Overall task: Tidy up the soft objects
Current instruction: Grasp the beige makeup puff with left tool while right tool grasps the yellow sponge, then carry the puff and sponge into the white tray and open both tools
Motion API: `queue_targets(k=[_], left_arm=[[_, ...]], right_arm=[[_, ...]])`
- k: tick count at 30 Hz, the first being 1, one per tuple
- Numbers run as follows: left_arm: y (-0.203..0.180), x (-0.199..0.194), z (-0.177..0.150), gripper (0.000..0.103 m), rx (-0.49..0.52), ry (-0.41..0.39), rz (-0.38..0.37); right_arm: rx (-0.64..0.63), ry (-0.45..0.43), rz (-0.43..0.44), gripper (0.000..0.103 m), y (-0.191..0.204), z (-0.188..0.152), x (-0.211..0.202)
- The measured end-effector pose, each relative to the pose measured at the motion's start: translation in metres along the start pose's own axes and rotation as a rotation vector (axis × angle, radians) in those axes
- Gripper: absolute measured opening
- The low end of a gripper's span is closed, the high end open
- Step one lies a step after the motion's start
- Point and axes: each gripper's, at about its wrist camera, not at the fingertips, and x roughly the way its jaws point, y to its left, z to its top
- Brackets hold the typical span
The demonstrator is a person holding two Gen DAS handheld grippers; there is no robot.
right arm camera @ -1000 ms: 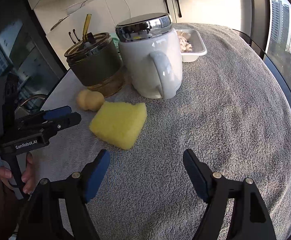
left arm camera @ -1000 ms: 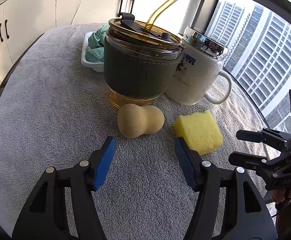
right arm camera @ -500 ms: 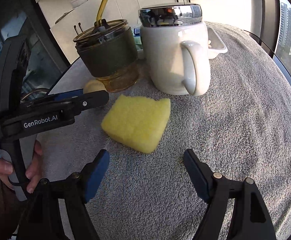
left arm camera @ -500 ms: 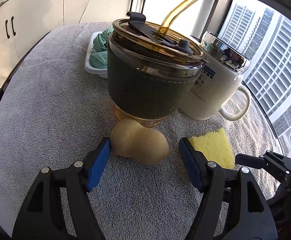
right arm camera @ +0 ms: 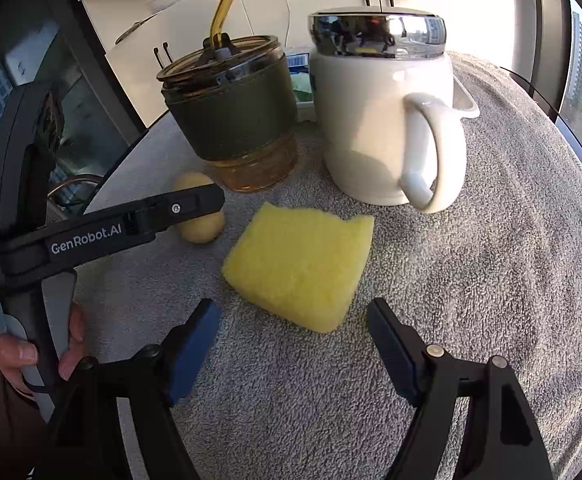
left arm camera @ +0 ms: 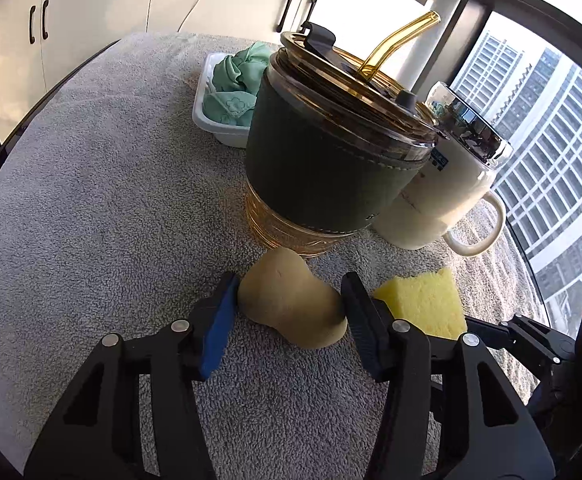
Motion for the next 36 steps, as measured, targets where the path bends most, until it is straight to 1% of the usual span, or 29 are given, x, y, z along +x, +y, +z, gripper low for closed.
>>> queue_targets(k=[2, 4, 5, 8, 9, 10, 11, 15, 16, 19, 22, 28, 31, 36], left_arm=[[-0.011, -0.002, -0.003, 0.049, 0.057, -0.015, 0.051], [-0.02, -0.006, -0.006, 0.048, 0.091, -0.025, 0.075], [-0.022, -0.008, -0.008, 0.048, 0.093, -0.029, 0.085], [-0.02, -0.016, -0.01, 0.048, 0.073, -0.05, 0.091], [-0.02, -0.018, -0.009, 0.046, 0.067, -0.061, 0.103], [-0.018, -0.02, -0.008, 0.045, 0.064, -0.067, 0.11], [-0.015, -0.021, -0.009, 0.045, 0.058, -0.07, 0.105], [0.0, -0.027, -0.01, 0.044, 0.023, -0.07, 0.092], [0.006, -0.026, -0.004, 0.044, 0.014, -0.074, 0.088], [0.014, -0.031, -0.006, 0.044, -0.002, -0.079, 0.084], [0.023, -0.033, -0.009, 0.044, -0.013, -0.079, 0.087], [0.034, -0.04, -0.015, 0.044, -0.016, -0.077, 0.108], [0.04, -0.044, -0.016, 0.044, -0.013, -0.09, 0.135], [0.054, -0.044, -0.004, 0.044, -0.029, -0.097, 0.167]], right_arm=[[-0.001, -0.006, -0.006, 0.079, 0.003, 0.002, 0.002], [-0.001, -0.009, -0.003, 0.079, 0.005, 0.006, 0.004], [0.0, -0.017, -0.002, 0.079, 0.01, 0.004, 0.004], [-0.001, -0.028, -0.003, 0.079, 0.012, 0.006, 0.008], [-0.006, -0.037, -0.011, 0.076, 0.013, 0.006, 0.009], [-0.009, -0.043, -0.032, 0.07, 0.014, 0.007, 0.011], [-0.015, -0.049, -0.052, 0.068, 0.015, 0.008, 0.012], [-0.02, -0.052, -0.055, 0.063, 0.017, 0.006, 0.011], [-0.019, -0.054, -0.049, 0.062, 0.017, 0.005, 0.009], [-0.001, -0.069, -0.03, 0.062, 0.012, 0.002, 0.0], [0.007, -0.074, -0.032, 0.061, 0.009, 0.0, -0.008], [0.025, -0.077, -0.066, 0.061, -0.009, -0.005, -0.023], [0.06, -0.073, -0.075, 0.061, -0.026, -0.007, -0.029], [0.103, -0.09, -0.137, 0.061, -0.058, -0.006, -0.043]])
